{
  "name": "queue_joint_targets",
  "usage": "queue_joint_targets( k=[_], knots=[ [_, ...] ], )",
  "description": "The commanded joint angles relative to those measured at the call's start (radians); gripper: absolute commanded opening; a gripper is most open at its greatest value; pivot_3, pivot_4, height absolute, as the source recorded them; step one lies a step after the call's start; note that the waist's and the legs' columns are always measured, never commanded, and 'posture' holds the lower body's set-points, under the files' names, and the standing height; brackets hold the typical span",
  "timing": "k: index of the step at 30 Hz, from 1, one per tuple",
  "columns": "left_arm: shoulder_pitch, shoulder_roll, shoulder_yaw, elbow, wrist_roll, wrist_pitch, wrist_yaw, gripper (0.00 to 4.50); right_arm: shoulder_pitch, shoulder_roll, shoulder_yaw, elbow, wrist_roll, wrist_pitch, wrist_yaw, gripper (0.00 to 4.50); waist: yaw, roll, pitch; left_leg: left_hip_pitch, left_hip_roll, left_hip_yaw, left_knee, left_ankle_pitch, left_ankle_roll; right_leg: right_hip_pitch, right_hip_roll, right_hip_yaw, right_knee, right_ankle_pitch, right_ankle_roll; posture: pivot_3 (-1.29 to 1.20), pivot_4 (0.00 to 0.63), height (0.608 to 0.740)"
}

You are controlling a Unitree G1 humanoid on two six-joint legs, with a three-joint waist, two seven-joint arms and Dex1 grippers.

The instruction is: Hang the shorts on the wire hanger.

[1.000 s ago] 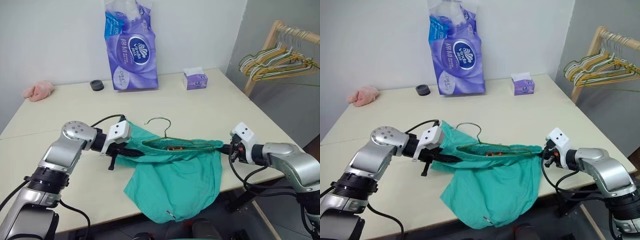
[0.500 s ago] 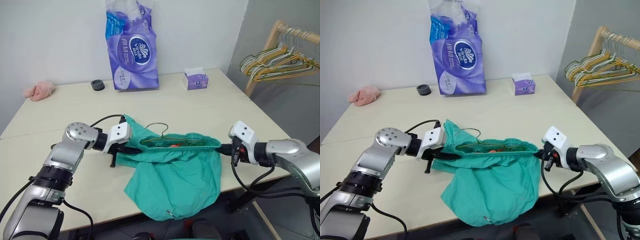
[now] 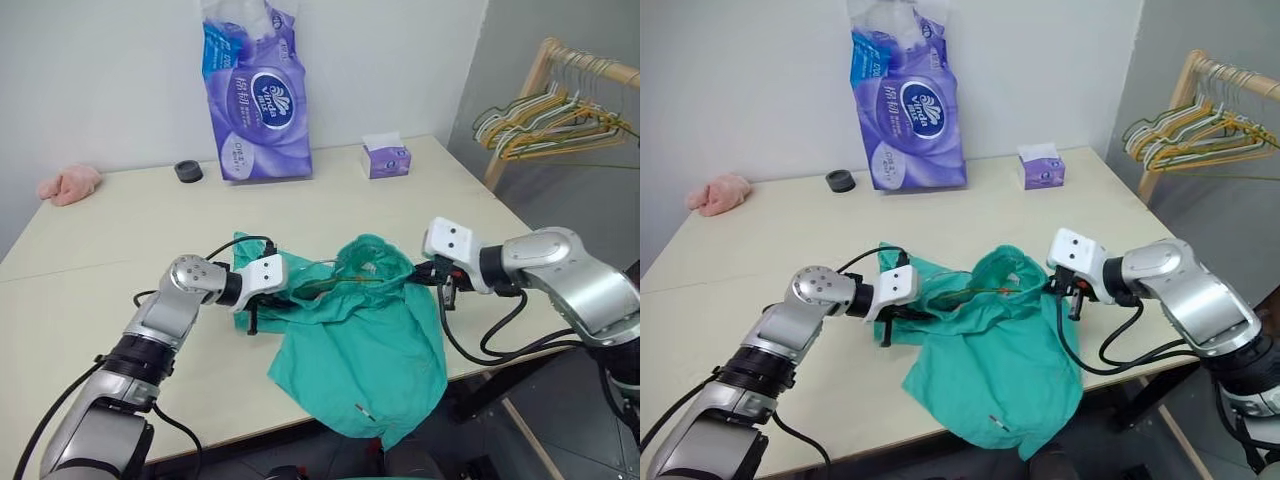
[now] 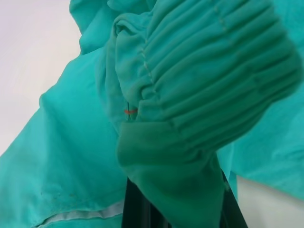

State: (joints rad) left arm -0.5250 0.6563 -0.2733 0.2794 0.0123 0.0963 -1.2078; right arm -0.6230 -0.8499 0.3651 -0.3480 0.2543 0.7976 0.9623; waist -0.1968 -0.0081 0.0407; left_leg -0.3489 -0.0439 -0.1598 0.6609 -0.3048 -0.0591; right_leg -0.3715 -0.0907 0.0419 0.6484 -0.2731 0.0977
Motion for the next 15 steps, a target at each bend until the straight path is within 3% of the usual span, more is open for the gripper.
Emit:
queue_joint_targets(
  k=[1, 3, 6, 15],
  knots=[
    [0.005, -0.027, -0.009, -0.047, 0.004, -0.003, 0.028, 0.00, -0.047, 0.030, 0.006, -0.023, -0.018, -0.022, 0.008, 0.02, 0.000, 0.000, 0.000, 0.000, 0.000, 0.000, 0.000, 0.000, 0.000, 0.000, 0.000, 0.000, 0.000, 0.000, 0.000, -0.24, 0.000, 0.740],
    [0.016, -0.032, -0.010, -0.062, 0.002, 0.003, 0.025, 0.00, -0.042, 0.024, -0.008, -0.025, -0.014, -0.024, 0.021, 0.02, 0.000, 0.000, 0.000, 0.000, 0.000, 0.000, 0.000, 0.000, 0.000, 0.000, 0.000, 0.000, 0.000, 0.000, 0.000, -0.24, 0.000, 0.740],
    [0.025, -0.038, -0.011, -0.069, 0.005, 0.005, 0.030, 0.00, -0.024, -0.008, -0.039, -0.033, -0.012, -0.040, 0.037, 0.69, 0.001, 0.000, 0.000, 0.000, 0.000, 0.000, 0.000, 0.000, 0.000, 0.000, 0.000, 0.000, 0.000, 0.000, 0.000, -0.24, 0.000, 0.740],
    [0.036, -0.064, -0.020, -0.072, 0.008, 0.006, 0.049, 0.00, 0.136, -0.160, -0.226, -0.178, 0.131, 0.066, 0.102, 3.75, 0.002, 0.000, 0.000, -0.001, 0.000, 0.000, 0.000, 0.000, 0.000, 0.000, -0.001, 0.000, -0.001, 0.000, 0.000, -0.26, 0.000, 0.740]
  ],
)
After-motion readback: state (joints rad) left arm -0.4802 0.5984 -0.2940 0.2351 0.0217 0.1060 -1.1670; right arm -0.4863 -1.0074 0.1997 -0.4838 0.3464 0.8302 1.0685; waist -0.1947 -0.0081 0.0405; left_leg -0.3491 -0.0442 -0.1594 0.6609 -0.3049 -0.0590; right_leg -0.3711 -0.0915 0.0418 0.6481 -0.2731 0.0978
